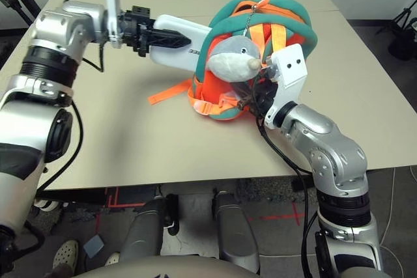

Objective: Put the pencil case into the backpack and zip it.

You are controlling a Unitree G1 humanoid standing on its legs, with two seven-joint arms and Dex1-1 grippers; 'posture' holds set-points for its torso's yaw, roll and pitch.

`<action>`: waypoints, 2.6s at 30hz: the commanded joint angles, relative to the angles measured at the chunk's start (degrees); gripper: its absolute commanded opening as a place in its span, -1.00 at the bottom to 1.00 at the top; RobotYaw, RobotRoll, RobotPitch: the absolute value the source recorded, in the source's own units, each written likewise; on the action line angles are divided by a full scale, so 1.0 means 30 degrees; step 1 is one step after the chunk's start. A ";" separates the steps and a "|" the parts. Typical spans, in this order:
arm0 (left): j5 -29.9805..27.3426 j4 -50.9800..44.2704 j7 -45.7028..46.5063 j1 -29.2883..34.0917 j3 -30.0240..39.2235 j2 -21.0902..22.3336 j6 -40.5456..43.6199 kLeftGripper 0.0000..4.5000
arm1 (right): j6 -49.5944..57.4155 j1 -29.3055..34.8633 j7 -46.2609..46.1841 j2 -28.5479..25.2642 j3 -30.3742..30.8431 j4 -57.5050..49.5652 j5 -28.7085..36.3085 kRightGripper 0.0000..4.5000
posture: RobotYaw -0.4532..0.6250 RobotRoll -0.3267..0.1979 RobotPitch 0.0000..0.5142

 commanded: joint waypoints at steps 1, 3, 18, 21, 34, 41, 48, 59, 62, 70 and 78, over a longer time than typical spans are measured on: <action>0.0839 0.1770 -0.0545 -0.0362 -0.0231 -0.1404 -0.1453 -0.46 | 0.0383 0.0163 0.0078 0.0194 0.0743 0.0597 -0.0269 -0.84 | -0.52 0.25 -0.26; 0.1093 0.2531 -0.0323 -0.0455 0.0041 -0.1800 -0.2014 -0.46 | 0.0366 0.0168 0.0057 0.0240 0.0749 0.0548 -0.0342 -0.84 | -0.54 0.25 -0.27; 0.0309 0.2048 0.1957 0.0315 0.3427 -0.1728 -0.2742 0.67 | 0.0288 0.0206 0.0234 0.0230 0.0929 0.0462 -0.0690 -0.84 | -0.54 0.25 -0.26; -0.0445 0.0442 0.2345 0.0709 0.4468 -0.0740 -0.1326 1.00 | 0.0273 0.0158 0.0281 0.0261 0.0962 0.0538 -0.0728 -0.84 | -0.53 0.25 -0.25; -0.2298 -0.8105 0.5067 0.4976 0.5503 0.1379 0.4012 1.00 | -0.0131 -0.0261 0.0835 0.0299 0.1364 0.1354 -0.0921 -0.84 | -0.43 0.25 -0.29; -0.2577 -0.9238 0.5872 0.5931 0.5107 0.1352 0.4701 0.83 | -0.0335 -0.0422 0.1002 0.0350 0.1517 0.1603 -0.1042 -0.84 | -0.42 0.25 -0.32; -0.2699 -0.9481 0.5798 0.6148 0.4740 0.1361 0.4890 -0.31 | -0.0392 -0.0397 0.1052 0.0404 0.1515 0.1625 -0.1193 -0.84 | -0.44 0.25 -0.32; -0.2825 -0.9541 0.4923 0.6072 0.3296 0.0841 0.4817 -1.00 | -0.0425 -0.0198 0.0945 0.0559 0.1447 0.1534 -0.1358 -0.84 | -0.46 0.25 -0.33; -0.2570 -0.8701 0.4775 0.5706 0.2595 -0.0080 0.4189 -1.00 | -0.0472 -0.0202 0.0960 0.0615 0.1447 0.1595 -0.1428 -0.84 | -0.46 0.25 -0.34; -0.0660 -0.2208 0.5392 0.3261 0.1803 -0.3154 0.0172 -1.00 | -0.0656 -0.0459 0.1092 0.0880 0.1571 0.1920 -0.1655 -0.84 | -0.46 0.25 -0.34; -0.1567 -0.2980 0.5120 0.3009 0.3436 -0.2268 0.0685 -1.00 | -0.0660 -0.0303 0.1069 0.1139 0.1520 0.1732 -0.1867 -0.84 | -0.48 0.25 -0.34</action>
